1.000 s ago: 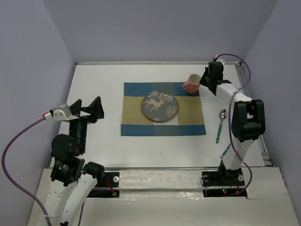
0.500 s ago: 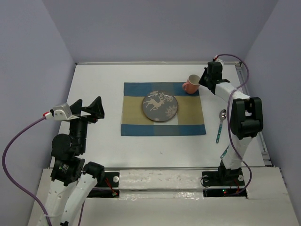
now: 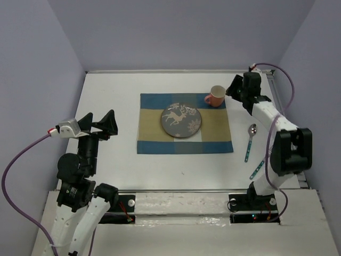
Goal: Set the dinner table for one person
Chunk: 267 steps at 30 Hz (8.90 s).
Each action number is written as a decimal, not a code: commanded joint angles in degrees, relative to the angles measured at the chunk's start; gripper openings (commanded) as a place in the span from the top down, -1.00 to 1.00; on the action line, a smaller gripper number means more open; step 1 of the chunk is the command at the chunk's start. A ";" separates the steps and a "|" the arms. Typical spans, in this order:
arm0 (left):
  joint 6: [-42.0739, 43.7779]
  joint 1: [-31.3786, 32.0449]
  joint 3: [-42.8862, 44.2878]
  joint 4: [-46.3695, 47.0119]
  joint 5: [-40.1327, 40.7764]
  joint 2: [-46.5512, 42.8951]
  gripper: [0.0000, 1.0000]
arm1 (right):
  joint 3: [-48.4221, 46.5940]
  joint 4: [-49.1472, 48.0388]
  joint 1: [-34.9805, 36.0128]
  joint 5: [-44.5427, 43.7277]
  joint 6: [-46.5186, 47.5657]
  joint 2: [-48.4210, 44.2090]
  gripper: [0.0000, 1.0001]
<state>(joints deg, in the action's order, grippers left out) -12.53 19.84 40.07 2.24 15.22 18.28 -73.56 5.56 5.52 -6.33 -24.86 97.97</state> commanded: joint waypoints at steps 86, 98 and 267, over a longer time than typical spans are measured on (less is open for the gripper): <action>1.55 8.11 -0.79 2.77 2.44 -2.46 -0.98 | 16.44 6.92 16.10 4.75 3.68 -5.78 1.00; 1.55 7.76 -0.79 2.77 2.35 -2.38 -0.98 | 12.04 7.36 16.10 4.31 4.74 -0.68 1.00; 4.36 14.88 -1.40 2.42 9.56 -3.69 -0.98 | -33.85 15.36 43.35 0.00 -14.88 24.84 -0.01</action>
<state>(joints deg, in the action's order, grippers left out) -9.04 35.14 38.89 2.11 23.11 13.39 -107.94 22.85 47.44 -4.47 -42.78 132.14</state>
